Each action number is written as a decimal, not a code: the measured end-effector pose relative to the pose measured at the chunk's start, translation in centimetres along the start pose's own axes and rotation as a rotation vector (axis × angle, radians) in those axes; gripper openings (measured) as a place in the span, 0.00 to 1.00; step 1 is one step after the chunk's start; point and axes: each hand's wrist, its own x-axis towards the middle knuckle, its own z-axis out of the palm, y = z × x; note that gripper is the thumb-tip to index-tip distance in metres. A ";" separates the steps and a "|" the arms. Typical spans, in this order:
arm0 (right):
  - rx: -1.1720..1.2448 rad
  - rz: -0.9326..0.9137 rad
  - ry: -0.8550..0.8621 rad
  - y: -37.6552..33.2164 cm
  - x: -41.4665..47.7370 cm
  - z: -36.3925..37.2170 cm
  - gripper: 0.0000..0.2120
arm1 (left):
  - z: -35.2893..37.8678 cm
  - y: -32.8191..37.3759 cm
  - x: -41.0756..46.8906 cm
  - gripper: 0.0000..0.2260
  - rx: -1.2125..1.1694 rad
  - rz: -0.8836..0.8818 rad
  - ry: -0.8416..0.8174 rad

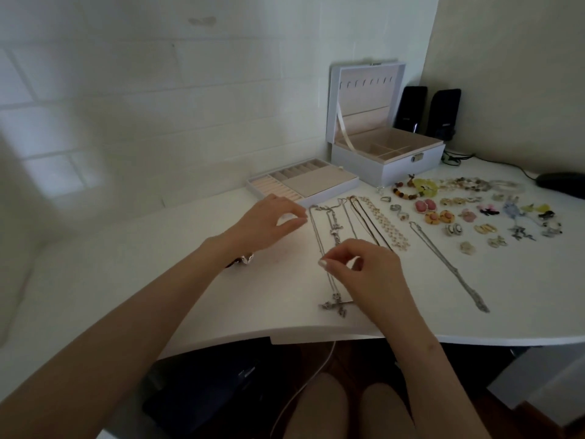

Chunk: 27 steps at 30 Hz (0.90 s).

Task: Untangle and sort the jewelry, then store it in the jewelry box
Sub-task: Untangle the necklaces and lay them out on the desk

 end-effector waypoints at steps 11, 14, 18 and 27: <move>-0.256 -0.002 -0.199 -2.9 6.0 6.8 0.14 | -4.9 -5.1 -4.5 0.06 -0.004 -0.386 0.058; -0.374 0.034 -0.349 -2.9 5.8 7.9 0.18 | -4.6 -5.6 -4.9 0.10 0.017 -0.433 -0.017; -0.453 -0.001 -0.371 -2.1 4.5 9.2 0.18 | -4.1 -5.6 -5.1 0.11 -0.022 -0.446 -0.114; -0.385 -0.106 -0.276 -3.4 4.9 10.4 0.16 | -3.8 -5.6 -5.1 0.05 0.007 -0.459 -0.114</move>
